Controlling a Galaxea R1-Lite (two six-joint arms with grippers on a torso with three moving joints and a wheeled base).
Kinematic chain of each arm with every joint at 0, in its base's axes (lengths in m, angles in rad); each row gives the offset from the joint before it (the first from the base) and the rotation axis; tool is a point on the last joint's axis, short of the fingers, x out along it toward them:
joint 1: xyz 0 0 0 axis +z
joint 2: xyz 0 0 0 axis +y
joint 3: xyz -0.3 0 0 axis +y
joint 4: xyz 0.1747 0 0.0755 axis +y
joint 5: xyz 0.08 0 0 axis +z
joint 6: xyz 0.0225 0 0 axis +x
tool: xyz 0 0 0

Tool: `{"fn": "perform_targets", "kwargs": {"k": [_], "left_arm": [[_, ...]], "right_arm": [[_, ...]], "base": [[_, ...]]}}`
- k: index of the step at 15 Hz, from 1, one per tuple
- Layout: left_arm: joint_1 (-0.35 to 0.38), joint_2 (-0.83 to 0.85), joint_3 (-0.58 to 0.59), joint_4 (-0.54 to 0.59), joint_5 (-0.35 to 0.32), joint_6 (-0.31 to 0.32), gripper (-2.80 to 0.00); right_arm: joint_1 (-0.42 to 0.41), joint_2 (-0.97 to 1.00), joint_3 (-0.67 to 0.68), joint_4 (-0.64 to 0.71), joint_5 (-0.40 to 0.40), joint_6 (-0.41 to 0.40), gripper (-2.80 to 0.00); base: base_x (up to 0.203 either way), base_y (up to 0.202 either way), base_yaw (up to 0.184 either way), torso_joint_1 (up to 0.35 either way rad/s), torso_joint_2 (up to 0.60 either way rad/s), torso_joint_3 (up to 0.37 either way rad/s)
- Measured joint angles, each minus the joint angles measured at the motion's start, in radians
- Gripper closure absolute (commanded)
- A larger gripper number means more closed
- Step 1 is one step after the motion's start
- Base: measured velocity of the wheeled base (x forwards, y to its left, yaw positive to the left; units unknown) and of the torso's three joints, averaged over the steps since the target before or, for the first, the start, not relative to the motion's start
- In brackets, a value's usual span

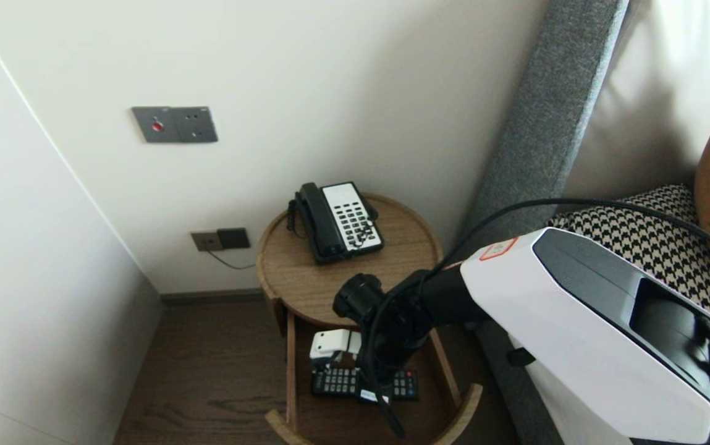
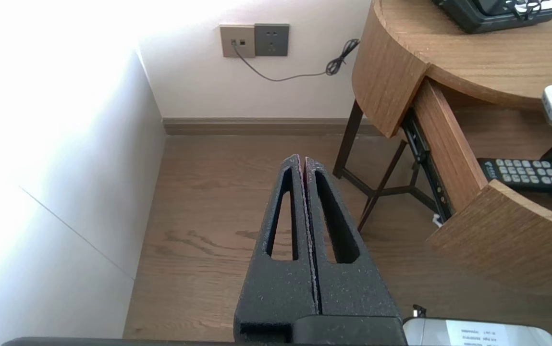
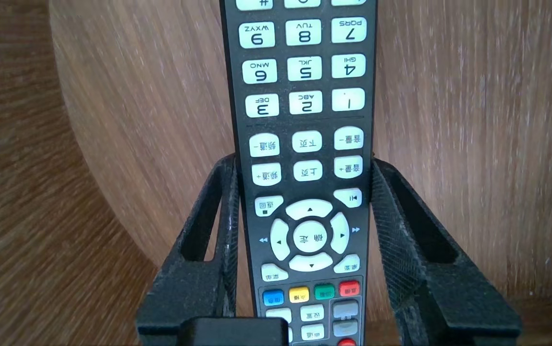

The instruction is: Put the remote controls on the table in the drawer one by one

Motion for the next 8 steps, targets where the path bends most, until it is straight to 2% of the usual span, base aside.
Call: {"fn": "perform_targets", "kwargs": {"k": [8], "left_arm": [[0.000, 0.000, 0.000, 0.000, 0.000, 0.000, 0.00]], "right_arm": [[-0.003, 0.052, -0.071, 0.036, -0.015, 0.000, 0.00]], "base": [[0.000, 0.000, 0.000, 0.000, 0.00, 0.000]]}}
